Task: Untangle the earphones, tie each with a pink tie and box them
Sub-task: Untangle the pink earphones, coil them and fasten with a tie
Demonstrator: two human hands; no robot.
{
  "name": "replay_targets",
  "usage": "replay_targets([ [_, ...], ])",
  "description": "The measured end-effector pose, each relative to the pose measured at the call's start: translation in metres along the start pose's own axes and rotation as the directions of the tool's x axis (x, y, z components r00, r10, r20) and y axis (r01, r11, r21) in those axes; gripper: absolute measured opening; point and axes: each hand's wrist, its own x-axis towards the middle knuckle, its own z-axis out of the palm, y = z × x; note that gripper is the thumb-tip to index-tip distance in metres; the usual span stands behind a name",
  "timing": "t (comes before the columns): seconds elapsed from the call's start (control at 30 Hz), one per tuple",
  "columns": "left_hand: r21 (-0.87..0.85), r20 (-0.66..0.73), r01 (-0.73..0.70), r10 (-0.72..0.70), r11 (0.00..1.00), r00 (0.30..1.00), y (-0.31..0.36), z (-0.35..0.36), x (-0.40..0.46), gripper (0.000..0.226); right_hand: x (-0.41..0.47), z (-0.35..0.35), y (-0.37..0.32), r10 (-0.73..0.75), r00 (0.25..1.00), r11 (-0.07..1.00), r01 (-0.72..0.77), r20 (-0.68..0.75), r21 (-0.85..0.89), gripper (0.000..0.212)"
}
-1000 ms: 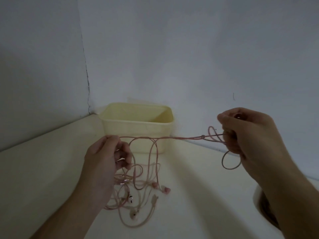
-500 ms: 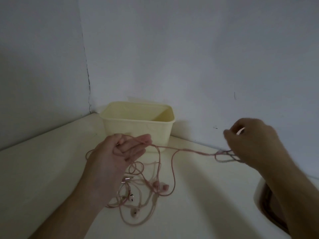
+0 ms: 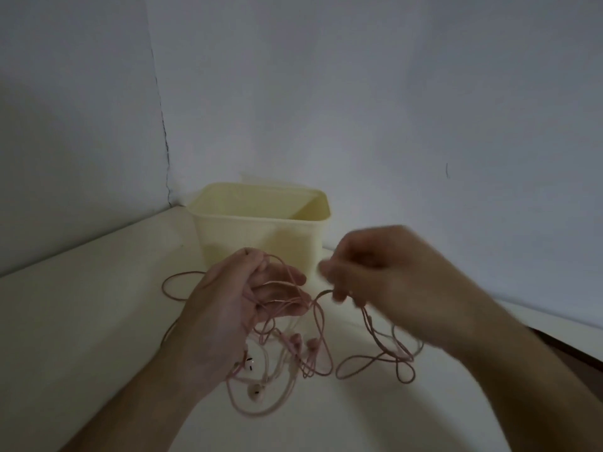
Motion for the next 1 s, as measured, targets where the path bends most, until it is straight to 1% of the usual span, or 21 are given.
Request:
replay_targets([
  [0.07,0.009,-0.008,-0.004,0.004,1.0,1.0,0.001,0.001,-0.001,0.053,-0.001,0.018,0.003,0.074,0.993,0.978,-0.053,0.096,-0.202,0.031],
  [0.1,0.005,-0.009,-0.003,0.003,1.0,1.0,0.002,0.001,-0.001,0.052,0.0,0.027,0.007,0.085,0.991,0.959,-0.052,0.108,-0.279,0.026],
  [0.13,-0.001,-0.008,0.0,0.0,1.0,1.0,0.003,0.002,-0.001,0.049,0.002,0.032,0.01,0.078,0.991,0.95,-0.04,0.111,-0.309,0.017],
  [0.17,-0.003,-0.007,0.001,-0.001,1.0,1.0,0.003,0.003,-0.001,0.047,0.004,0.033,0.01,0.065,0.992,0.959,-0.031,0.111,-0.282,0.007],
  [0.2,0.004,-0.012,-0.002,0.002,1.0,1.0,0.003,0.002,-0.001,0.046,0.005,0.03,0.011,0.06,0.992,0.972,-0.033,0.109,-0.231,0.008],
  [0.27,0.05,-0.041,-0.023,0.025,0.998,0.999,0.002,0.0,0.0,0.044,0.008,0.019,0.015,0.072,0.995,0.996,-0.068,0.065,-0.061,0.019],
  [0.3,0.08,-0.057,-0.032,0.037,0.996,0.998,0.001,-0.002,0.0,0.039,0.009,0.013,0.017,0.095,0.994,0.99,-0.099,0.046,0.098,0.023],
  [0.33,0.112,-0.067,-0.039,0.047,0.993,0.997,0.0,-0.004,-0.001,0.033,0.009,0.008,0.018,0.114,0.992,0.946,-0.123,0.046,0.299,0.026],
  [0.37,0.153,-0.07,-0.043,0.054,0.987,0.996,0.0,-0.005,-0.001,0.029,0.009,0.006,0.017,0.122,0.991,0.851,-0.135,0.06,0.508,0.027],
  [0.4,0.208,-0.071,-0.048,0.064,0.977,0.995,0.0,-0.006,-0.001,0.029,0.009,0.005,0.017,0.117,0.991,0.725,-0.132,0.069,0.676,0.027],
  [0.43,0.28,-0.075,-0.057,0.081,0.958,0.994,-0.001,-0.007,-0.002,0.03,0.009,0.004,0.016,0.109,0.992,0.607,-0.121,0.069,0.785,0.027],
  [0.47,0.347,-0.074,-0.065,0.097,0.936,0.993,-0.002,-0.006,-0.002,0.031,0.01,0.003,0.016,0.097,0.994,0.519,-0.101,0.058,0.849,0.027],
  [0.5,0.388,-0.068,-0.077,0.112,0.919,0.991,-0.003,-0.005,-0.003,0.031,0.01,0.0,0.015,0.079,0.996,0.457,-0.075,0.044,0.886,0.029],
  [0.6,0.404,-0.045,-0.075,0.102,0.912,0.994,-0.004,-0.002,-0.004,0.034,0.011,-0.012,0.016,0.028,1.0,0.348,0.001,-0.011,0.938,0.035],
  [0.7,0.459,-0.069,-0.027,0.066,0.888,0.995,-0.005,-0.003,-0.004,0.033,0.008,-0.027,0.017,-0.021,0.997,0.228,0.072,-0.069,0.971,0.037],
  [0.73,0.458,-0.077,-0.022,0.065,0.889,0.995,-0.006,-0.004,-0.004,0.033,0.008,-0.031,0.018,-0.022,0.995,0.209,0.103,-0.1,0.973,0.038],
  [0.77,0.455,-0.078,-0.024,0.067,0.89,0.995,-0.006,-0.005,-0.003,0.033,0.008,-0.034,0.019,-0.008,0.99,0.224,0.14,-0.142,0.964,0.039],
  [0.83,0.459,-0.053,-0.038,0.07,0.888,0.996,-0.006,-0.007,-0.002,0.033,0.009,-0.037,0.023,0.048,0.971,0.355,0.203,-0.235,0.913,0.042],
  [0.87,0.458,-0.032,-0.05,0.072,0.887,0.997,-0.006,-0.008,-0.003,0.032,0.01,-0.036,0.025,0.074,0.96,0.428,0.214,-0.269,0.878,0.043],
  [0.9,0.46,-0.009,-0.061,0.073,0.886,0.997,-0.005,-0.008,-0.004,0.03,0.011,-0.035,0.026,0.093,0.952,0.475,0.216,-0.293,0.853,0.043],
  [1.0,0.504,0.045,-0.076,0.062,0.86,0.997,-0.005,-0.008,-0.005,0.025,0.011,-0.031,0.027,0.113,0.929,0.512,0.25,-0.353,0.822,0.047],
])
